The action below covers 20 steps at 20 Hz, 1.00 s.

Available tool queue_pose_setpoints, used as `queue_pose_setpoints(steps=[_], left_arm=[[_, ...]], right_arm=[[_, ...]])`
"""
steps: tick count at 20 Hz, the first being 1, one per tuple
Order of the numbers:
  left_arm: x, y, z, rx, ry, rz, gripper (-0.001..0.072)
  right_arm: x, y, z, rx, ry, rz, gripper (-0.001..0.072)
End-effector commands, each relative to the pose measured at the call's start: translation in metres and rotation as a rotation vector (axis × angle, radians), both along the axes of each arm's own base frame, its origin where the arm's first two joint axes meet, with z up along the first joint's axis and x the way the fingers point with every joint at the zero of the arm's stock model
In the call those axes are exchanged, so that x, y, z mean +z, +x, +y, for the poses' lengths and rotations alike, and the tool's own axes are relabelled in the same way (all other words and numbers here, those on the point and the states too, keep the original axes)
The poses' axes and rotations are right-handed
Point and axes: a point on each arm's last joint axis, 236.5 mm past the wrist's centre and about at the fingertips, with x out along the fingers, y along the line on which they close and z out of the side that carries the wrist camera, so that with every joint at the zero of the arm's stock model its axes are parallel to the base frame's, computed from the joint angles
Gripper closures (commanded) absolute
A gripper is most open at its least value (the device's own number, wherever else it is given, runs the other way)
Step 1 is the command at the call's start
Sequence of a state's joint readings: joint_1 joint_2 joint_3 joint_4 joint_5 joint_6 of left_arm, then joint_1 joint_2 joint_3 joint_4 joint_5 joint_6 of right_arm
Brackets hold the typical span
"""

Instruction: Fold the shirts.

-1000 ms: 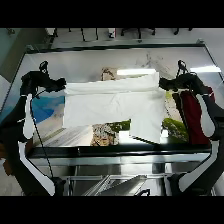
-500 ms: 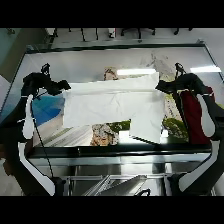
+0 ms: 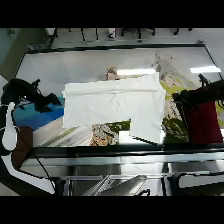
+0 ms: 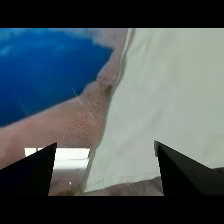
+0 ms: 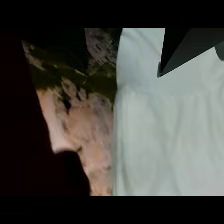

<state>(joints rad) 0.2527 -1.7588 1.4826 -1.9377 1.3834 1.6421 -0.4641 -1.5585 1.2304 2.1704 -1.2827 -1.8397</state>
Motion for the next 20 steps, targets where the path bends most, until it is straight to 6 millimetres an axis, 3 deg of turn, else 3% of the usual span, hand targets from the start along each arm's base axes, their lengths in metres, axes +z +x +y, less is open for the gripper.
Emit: queue_pose_setpoints(steps=[1, 4, 7, 8, 9, 14, 16, 18, 20], left_arm=[[-0.037, -0.057, -0.021, 0.022, -0.046, 0.073, 0.0032], [-0.044, -0.059, -0.057, 0.020, -0.155, 0.048, 0.0033], [-0.042, -0.057, -0.073, -0.015, -0.167, 0.032, 0.0098], [-0.040, -0.054, -0.076, -0.027, -0.165, 0.023, 0.0426], [-0.035, -0.047, -0.076, -0.035, -0.161, 0.003, 0.0684], [-0.014, -0.027, -0.074, -0.071, -0.141, -0.052, 0.0693], [-0.012, -0.026, -0.074, -0.077, -0.143, -0.052, 0.0692], [-0.012, -0.032, -0.075, -0.087, -0.148, -0.032, 0.0693], [-0.016, -0.046, -0.065, -0.100, -0.104, 0.029, 0.0693]], right_arm=[[-0.027, -0.063, 0.013, -0.067, 0.101, 0.109, 0.0175], [-0.039, -0.077, 0.041, -0.048, 0.197, 0.115, 0.0176], [-0.048, -0.085, 0.064, -0.022, 0.232, 0.126, 0.0179], [-0.053, -0.085, 0.068, -0.016, 0.222, 0.128, 0.0179], [-0.057, -0.083, 0.072, -0.010, 0.208, 0.125, 0.0179], [-0.083, -0.081, 0.097, 0.049, 0.181, 0.161, 0.0205], [-0.091, -0.071, 0.101, 0.030, 0.171, 0.140, 0.0373], [-0.086, -0.055, 0.102, -0.009, 0.189, 0.089, 0.0655], [-0.074, -0.056, 0.102, 0.011, 0.184, 0.071, 0.0685]])
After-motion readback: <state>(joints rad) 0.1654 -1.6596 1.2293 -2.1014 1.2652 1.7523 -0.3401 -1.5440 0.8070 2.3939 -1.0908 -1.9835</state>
